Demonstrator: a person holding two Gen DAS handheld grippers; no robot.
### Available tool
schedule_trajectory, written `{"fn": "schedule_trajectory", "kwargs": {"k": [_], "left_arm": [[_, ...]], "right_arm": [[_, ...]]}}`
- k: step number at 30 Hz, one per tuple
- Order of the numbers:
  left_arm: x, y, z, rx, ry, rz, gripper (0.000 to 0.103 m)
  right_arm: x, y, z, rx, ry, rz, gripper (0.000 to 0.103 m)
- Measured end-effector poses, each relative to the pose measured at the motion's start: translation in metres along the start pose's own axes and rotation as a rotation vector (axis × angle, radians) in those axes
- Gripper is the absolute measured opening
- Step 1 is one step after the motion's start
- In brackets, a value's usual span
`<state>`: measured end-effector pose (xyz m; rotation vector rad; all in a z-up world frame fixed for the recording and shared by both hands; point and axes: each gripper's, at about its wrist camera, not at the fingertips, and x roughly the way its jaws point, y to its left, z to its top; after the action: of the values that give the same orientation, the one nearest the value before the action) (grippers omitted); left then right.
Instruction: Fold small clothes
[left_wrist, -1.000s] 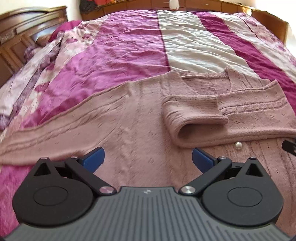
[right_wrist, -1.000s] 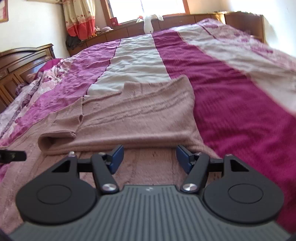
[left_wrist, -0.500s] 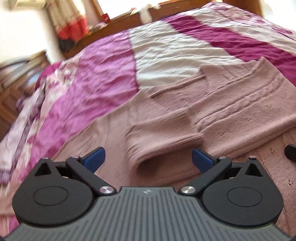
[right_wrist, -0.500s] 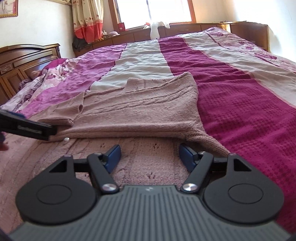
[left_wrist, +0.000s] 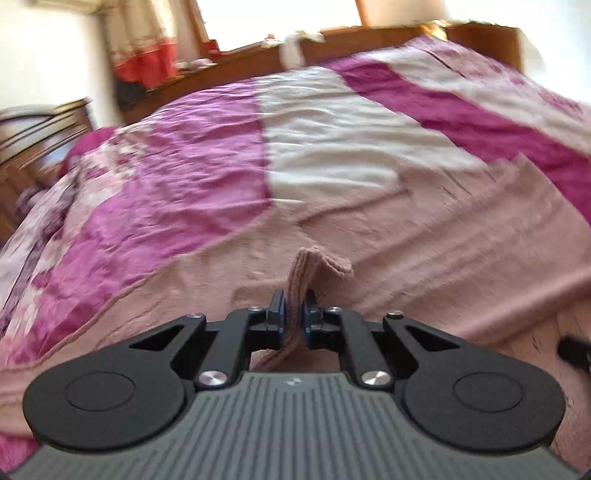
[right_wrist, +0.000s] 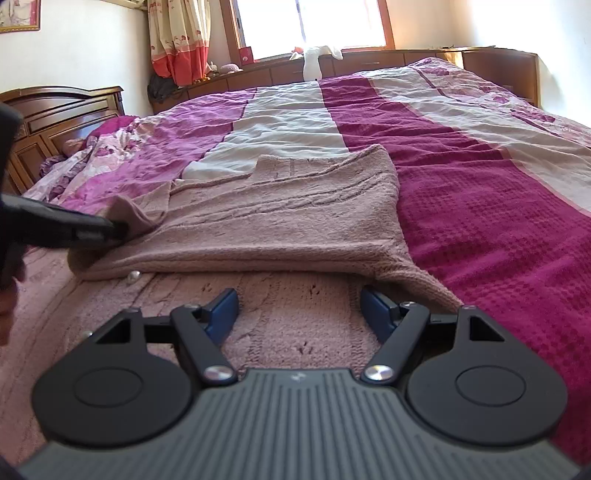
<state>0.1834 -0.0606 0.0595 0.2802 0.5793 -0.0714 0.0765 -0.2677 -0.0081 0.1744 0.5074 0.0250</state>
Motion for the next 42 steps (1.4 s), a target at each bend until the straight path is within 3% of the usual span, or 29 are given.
{"fn": "schedule_trajectory", "kwargs": {"k": [5, 12, 15, 19, 22, 33, 42], "left_arm": [[-0.001, 0.043, -0.002, -0.107, 0.016, 0.058, 0.011], [0.003, 0.085, -0.026, -0.186, 0.102, 0.123, 0.012], [0.008, 0.096, -0.038, -0.201, 0.146, 0.124, 0.025], [0.007, 0.101, -0.049, -0.186, 0.149, 0.174, 0.055], [0.004, 0.106, -0.051, -0.192, 0.162, 0.180, 0.061], [-0.031, 0.134, -0.057, -0.299, 0.190, 0.157, 0.064], [-0.066, 0.180, -0.070, -0.422, 0.180, 0.203, 0.064]], "right_arm": [[0.000, 0.001, 0.000, -0.005, 0.001, -0.003, 0.075], [0.000, 0.001, 0.000, -0.007, 0.001, -0.003, 0.075], [0.000, 0.001, 0.000, -0.008, 0.000, -0.004, 0.075], [0.000, 0.002, 0.000, -0.008, 0.000, -0.004, 0.075], [0.000, 0.002, 0.000, -0.009, 0.000, -0.004, 0.075], [0.000, 0.002, 0.000, -0.010, 0.000, -0.006, 0.075], [-0.002, 0.003, 0.007, -0.011, 0.025, -0.014, 0.075]]}}
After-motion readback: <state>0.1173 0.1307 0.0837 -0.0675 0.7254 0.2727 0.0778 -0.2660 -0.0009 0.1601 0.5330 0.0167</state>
